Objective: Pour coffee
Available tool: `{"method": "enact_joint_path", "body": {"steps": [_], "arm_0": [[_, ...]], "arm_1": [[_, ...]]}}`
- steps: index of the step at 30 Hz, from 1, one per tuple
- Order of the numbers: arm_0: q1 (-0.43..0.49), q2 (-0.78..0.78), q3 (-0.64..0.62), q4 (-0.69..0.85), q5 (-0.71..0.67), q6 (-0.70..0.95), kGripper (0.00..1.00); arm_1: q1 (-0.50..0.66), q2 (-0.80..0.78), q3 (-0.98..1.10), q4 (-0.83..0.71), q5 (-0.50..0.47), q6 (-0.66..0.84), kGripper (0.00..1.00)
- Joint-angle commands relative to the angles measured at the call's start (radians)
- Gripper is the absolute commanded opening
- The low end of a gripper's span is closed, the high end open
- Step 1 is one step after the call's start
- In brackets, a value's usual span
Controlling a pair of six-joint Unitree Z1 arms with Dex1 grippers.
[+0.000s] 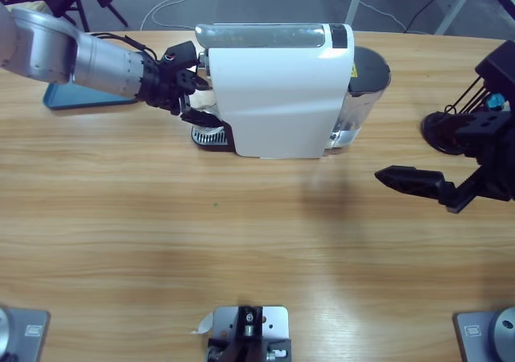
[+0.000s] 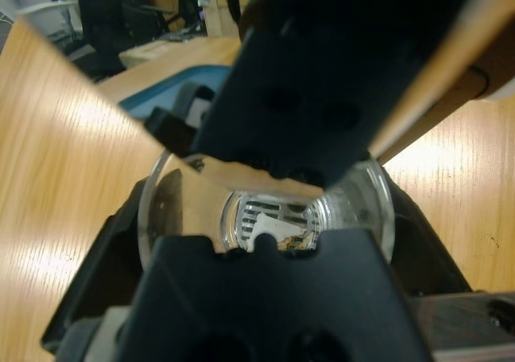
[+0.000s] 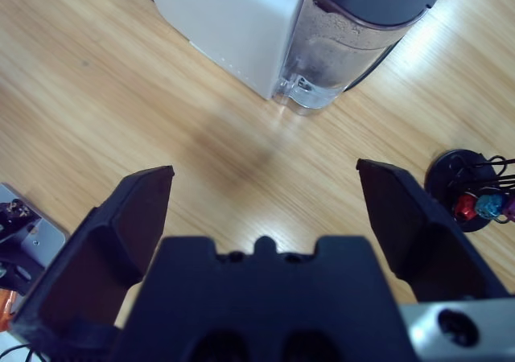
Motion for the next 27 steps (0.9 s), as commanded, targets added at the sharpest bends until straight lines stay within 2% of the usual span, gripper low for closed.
{"method": "enact_joint_path", "body": {"steps": [1, 10, 15, 17, 20, 23, 24, 25, 27], "arm_0": [[-0.019, 0.012, 0.074, 0.007, 0.031, -0.013, 0.985], [0.052, -0.122, 0.135, 0.006, 0.042, -0.036, 1.000], [0.065, -0.298, 0.208, 0.008, 0.058, -0.084, 1.000], [0.053, -0.362, 0.234, 0.061, 0.096, -0.087, 1.000], [0.039, -0.478, 0.288, 0.130, 0.156, -0.173, 1.000], [0.032, -0.591, 0.350, 0.130, 0.161, -0.306, 1.000], [0.026, -0.621, 0.366, 0.131, 0.168, -0.337, 1.000], [0.016, -0.645, 0.380, 0.131, 0.181, -0.359, 1.000], [0.000, -0.668, 0.405, 0.131, 0.216, -0.378, 1.000]], "arm_1": [[0.012, 0.031, 0.042, -0.034, -0.017, 0.020, 1.000], [0.012, 0.035, 0.042, -0.038, -0.014, 0.037, 1.000], [0.012, 0.029, 0.031, -0.039, -0.020, 0.038, 1.000], [0.012, 0.015, 0.007, -0.030, -0.023, 0.038, 1.000], [-0.063, 0.023, -0.102, -0.025, -0.062, 0.027, 1.000], [-0.178, 0.099, -0.250, -0.022, -0.039, -0.005, 1.000], [-0.214, 0.138, -0.301, -0.018, -0.014, -0.007, 0.976], [-0.247, 0.186, -0.357, -0.003, 0.016, -0.012, 0.865], [-0.331, 0.277, -0.482, 0.040, 0.190, -0.100, 0.483]]}}
